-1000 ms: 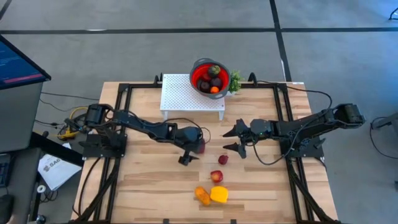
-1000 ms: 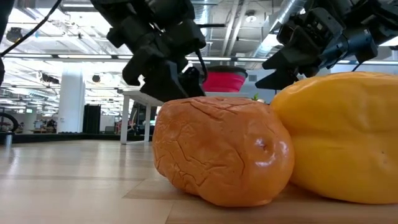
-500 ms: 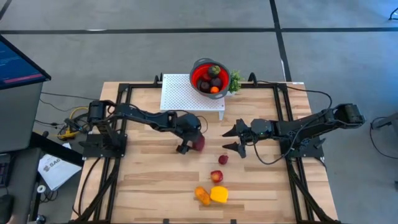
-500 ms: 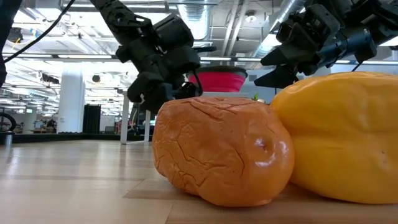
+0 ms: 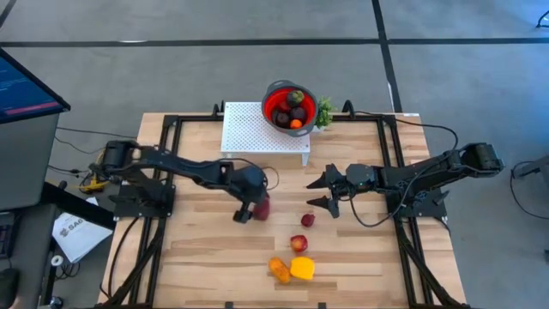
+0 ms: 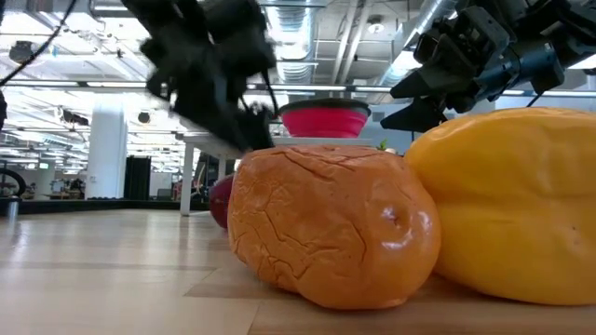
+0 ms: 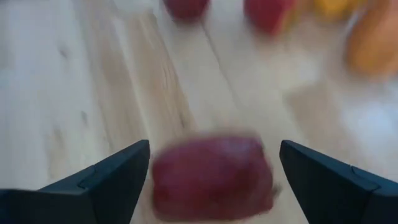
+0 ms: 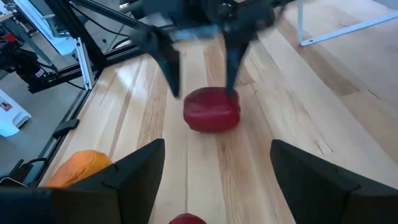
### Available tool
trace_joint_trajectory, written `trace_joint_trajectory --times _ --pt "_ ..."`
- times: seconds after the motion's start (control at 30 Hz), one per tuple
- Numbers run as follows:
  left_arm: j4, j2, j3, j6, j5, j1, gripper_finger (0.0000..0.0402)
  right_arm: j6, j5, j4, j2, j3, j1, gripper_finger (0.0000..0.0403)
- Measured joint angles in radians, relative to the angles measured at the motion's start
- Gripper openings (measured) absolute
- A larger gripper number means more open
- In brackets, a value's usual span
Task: Pick & Place Fruit
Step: Put the top red apple into the red strainer bowl
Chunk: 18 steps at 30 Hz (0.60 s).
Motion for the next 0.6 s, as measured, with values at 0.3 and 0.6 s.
trace_joint_trajectory --times 0.3,0.6 --pt "-0.083 -0.088 0.004 0.094 -0.034 -0.048 0.0352 -0.037 0.0 0.005 0.0 0.0 -0.001 0.0285" --pt "-0.024 0.09 0.006 0.646 -0.232 -0.075 0.0341 -0.028 0.0 0.006 0.0 0.0 0.0 0.0285"
